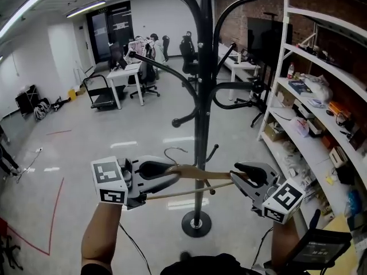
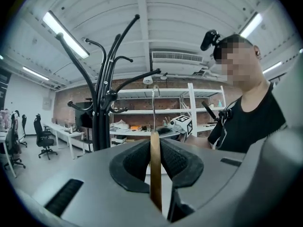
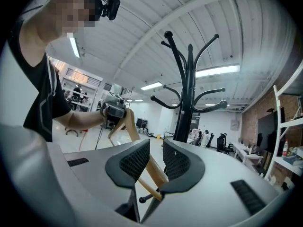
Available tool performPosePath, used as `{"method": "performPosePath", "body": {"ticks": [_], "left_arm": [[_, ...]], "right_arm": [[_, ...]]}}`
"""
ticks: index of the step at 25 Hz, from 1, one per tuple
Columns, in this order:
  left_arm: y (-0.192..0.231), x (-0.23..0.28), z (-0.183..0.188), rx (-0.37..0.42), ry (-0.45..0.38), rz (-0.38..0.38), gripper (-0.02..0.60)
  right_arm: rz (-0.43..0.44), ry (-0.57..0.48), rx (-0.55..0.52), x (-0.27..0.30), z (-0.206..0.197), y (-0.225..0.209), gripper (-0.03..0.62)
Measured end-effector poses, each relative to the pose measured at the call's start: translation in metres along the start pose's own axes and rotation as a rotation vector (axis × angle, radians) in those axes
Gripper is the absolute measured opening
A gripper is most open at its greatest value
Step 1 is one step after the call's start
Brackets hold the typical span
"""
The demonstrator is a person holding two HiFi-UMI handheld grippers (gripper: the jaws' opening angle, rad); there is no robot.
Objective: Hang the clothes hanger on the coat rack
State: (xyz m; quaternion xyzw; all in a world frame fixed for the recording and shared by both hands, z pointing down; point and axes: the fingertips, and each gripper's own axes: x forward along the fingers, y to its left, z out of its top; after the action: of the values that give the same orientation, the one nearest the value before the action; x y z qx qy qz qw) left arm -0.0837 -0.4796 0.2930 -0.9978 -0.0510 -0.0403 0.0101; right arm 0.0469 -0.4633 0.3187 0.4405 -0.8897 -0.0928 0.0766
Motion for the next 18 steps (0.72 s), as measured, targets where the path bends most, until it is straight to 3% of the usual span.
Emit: {"method": "performPosePath", "body": {"ticks": [10,18], "left_arm": [[0.052,0.011,0.01,0.002,-0.002,-0.038,0.051],[0.069,0.015,0.015,0.003,-0.001,-0.065,0.051]], "right_arm": [[-0.043,0.016,0.004,0.02,-0.006,-0.038,0.069],[-0.049,0.01,0.004,0.025,-0.004,-0.056,0.069]]}}
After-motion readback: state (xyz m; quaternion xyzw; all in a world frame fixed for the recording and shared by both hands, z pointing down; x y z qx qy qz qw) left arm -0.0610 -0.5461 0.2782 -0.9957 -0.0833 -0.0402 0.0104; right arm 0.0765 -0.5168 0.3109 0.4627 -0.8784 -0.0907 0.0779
